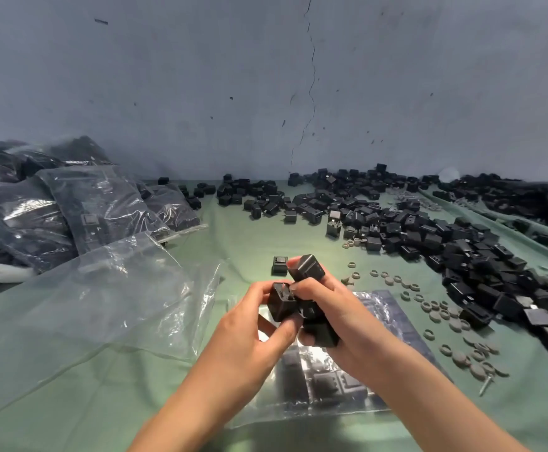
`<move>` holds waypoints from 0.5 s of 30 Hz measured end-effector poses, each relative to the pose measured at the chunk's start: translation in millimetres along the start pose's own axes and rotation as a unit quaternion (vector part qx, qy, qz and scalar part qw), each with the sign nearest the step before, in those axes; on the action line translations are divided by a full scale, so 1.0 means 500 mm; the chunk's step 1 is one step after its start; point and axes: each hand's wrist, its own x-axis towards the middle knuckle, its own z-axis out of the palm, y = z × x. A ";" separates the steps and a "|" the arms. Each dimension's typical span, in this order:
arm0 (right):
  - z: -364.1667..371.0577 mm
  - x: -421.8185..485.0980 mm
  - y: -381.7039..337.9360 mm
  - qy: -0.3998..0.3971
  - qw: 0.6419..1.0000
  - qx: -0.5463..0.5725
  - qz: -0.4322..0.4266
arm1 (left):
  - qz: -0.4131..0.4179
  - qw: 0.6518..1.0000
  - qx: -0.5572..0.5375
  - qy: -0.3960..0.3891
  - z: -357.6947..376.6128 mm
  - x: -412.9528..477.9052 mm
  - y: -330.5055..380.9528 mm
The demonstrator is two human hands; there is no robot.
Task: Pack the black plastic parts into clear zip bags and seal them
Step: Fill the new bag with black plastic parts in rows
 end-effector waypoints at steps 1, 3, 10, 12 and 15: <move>0.000 0.000 0.004 0.005 1.000 0.002 0.004 | 0.000 1.000 0.008 0.003 -0.001 -0.001 -0.003; 0.000 -0.001 0.011 0.021 1.000 0.016 0.012 | 0.003 1.000 0.026 -0.001 -0.003 -0.003 -0.008; -0.007 0.003 0.014 0.069 0.997 0.018 0.026 | 0.001 0.998 0.059 0.019 -0.013 -0.009 -0.010; -0.015 0.005 0.011 0.095 0.995 0.028 0.031 | -0.041 0.997 0.055 0.046 -0.030 -0.006 -0.012; -0.035 0.008 0.002 0.146 0.986 0.060 0.047 | -0.137 0.985 0.024 0.099 -0.072 0.005 -0.024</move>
